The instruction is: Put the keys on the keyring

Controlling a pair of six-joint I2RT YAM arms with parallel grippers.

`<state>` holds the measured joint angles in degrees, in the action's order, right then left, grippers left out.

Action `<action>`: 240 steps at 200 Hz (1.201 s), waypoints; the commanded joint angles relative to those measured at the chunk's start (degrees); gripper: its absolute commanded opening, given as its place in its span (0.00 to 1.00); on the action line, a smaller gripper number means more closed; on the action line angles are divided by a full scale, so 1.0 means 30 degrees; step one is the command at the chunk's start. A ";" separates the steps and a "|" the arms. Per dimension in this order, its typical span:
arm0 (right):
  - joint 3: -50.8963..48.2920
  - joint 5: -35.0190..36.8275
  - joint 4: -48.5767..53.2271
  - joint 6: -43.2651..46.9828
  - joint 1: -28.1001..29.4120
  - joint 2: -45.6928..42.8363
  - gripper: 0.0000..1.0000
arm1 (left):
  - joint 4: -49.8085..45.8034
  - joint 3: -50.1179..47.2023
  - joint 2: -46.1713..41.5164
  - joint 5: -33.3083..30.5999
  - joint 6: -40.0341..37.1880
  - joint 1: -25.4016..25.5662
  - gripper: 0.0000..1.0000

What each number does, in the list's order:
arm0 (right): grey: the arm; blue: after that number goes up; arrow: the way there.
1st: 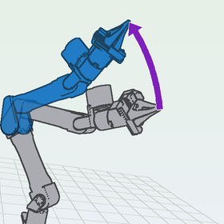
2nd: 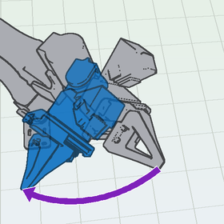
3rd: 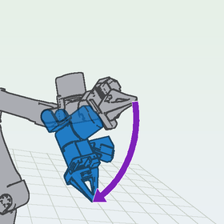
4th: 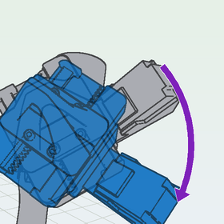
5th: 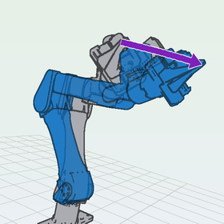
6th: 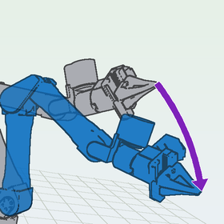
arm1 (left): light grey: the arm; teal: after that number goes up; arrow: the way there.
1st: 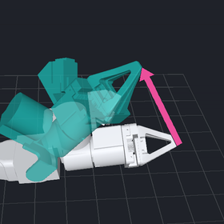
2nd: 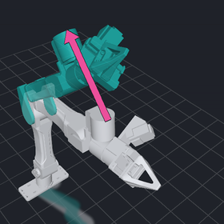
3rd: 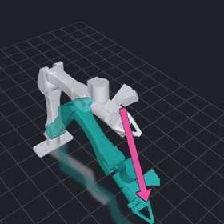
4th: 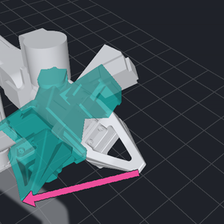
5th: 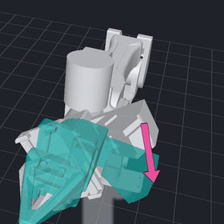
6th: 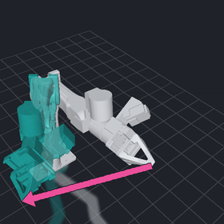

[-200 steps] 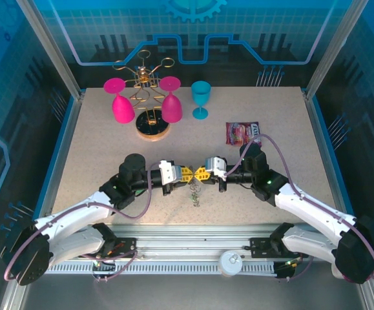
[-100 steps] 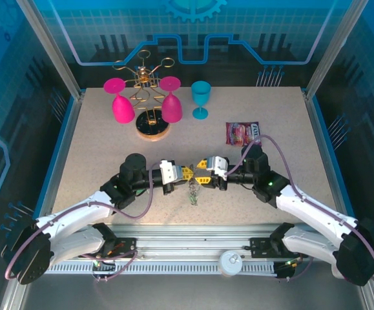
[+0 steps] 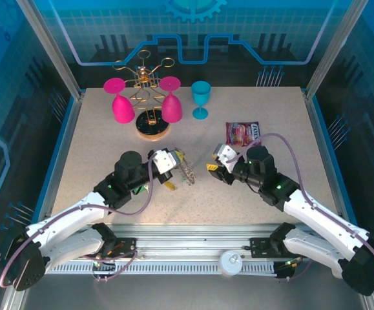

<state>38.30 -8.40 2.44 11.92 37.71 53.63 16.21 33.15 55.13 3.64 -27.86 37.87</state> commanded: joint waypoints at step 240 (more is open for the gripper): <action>0.1084 0.2851 -1.2885 -0.8373 0.4919 1.7688 0.46 | -0.0454 0.0289 0.0518 -0.3974 0.2441 -0.2417 0.00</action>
<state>40.03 0.01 -30.20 -12.08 53.06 104.22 13.61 33.61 57.12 -9.56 -21.26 31.18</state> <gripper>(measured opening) 0.463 0.051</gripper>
